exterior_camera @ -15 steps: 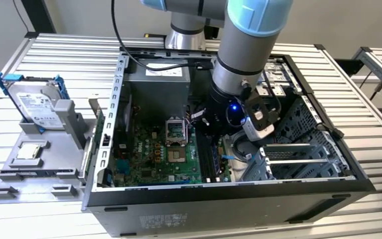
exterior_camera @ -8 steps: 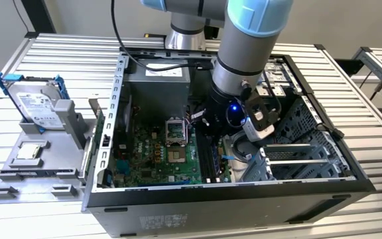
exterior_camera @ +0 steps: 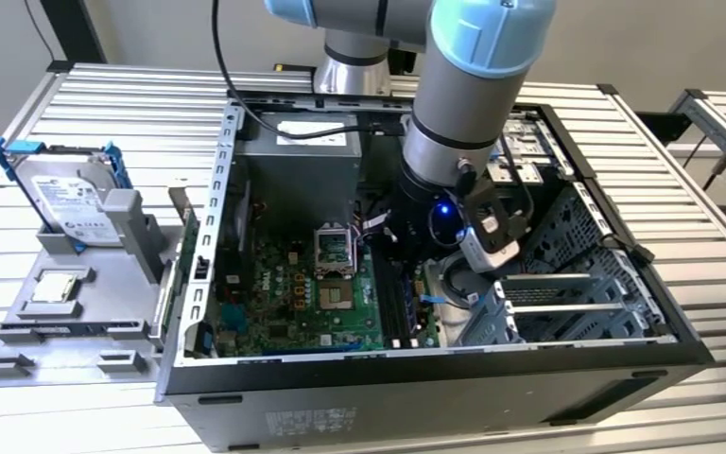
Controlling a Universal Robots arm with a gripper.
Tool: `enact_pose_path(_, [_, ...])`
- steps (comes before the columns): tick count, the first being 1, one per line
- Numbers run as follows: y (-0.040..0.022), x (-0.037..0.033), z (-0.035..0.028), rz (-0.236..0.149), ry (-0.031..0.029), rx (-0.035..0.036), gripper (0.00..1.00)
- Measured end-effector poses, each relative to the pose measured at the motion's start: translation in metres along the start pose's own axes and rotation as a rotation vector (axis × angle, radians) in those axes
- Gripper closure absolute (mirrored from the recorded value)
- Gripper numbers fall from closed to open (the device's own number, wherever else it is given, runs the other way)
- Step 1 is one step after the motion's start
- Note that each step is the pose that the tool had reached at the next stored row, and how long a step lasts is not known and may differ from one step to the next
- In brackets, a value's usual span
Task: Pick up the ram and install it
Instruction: 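Insert the ram into the slot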
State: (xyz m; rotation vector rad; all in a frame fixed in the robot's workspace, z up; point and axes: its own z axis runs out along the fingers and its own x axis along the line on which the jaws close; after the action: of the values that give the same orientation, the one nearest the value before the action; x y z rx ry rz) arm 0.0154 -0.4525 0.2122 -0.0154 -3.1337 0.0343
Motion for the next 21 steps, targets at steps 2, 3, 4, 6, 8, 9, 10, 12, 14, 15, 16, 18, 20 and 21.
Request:
enact_pose_path(2, [0.0000,0.0000,0.0012,0.000,0.0000,0.0000,1.00])
enact_pose_path(3, [0.0001,0.0000,0.0022,0.000,0.0001,0.0000,1.00])
enact_pose_path(4, [0.0001,0.0000,0.0032,0.000,0.0001,0.0000,1.00])
enact_pose_path(6, [0.0001,0.0000,0.0033,0.000,0.0003,0.0004,1.00])
enact_pose_path(8, [0.0000,0.0000,0.0034,0.000,0.0002,0.0003,1.00])
enact_pose_path(9, [0.0001,0.0000,0.0034,0.000,0.0002,0.0002,1.00])
enact_pose_path(10, [0.0001,0.0000,0.0035,0.000,0.0002,0.0001,1.00])
enact_pose_path(12, [0.0000,0.0000,0.0035,0.000,0.0002,0.0004,1.00])
enact_pose_path(14, [0.0000,0.0000,0.0036,0.000,0.0002,0.0001,0.00])
enact_pose_path(15, [0.0000,0.0000,0.0036,0.000,0.0002,0.0000,0.00])
enact_pose_path(16, [0.0000,-0.0002,0.0021,0.000,0.0010,-0.0001,0.00])
enact_pose_path(18, [-0.0001,-0.0001,-0.0069,0.000,0.0011,-0.0001,0.00])
enact_pose_path(20, [-0.0003,0.0000,-0.0159,0.001,0.0011,-0.0001,0.00])
enact_pose_path(21, [-0.0005,0.0000,-0.0206,0.001,0.0011,0.0002,0.00])
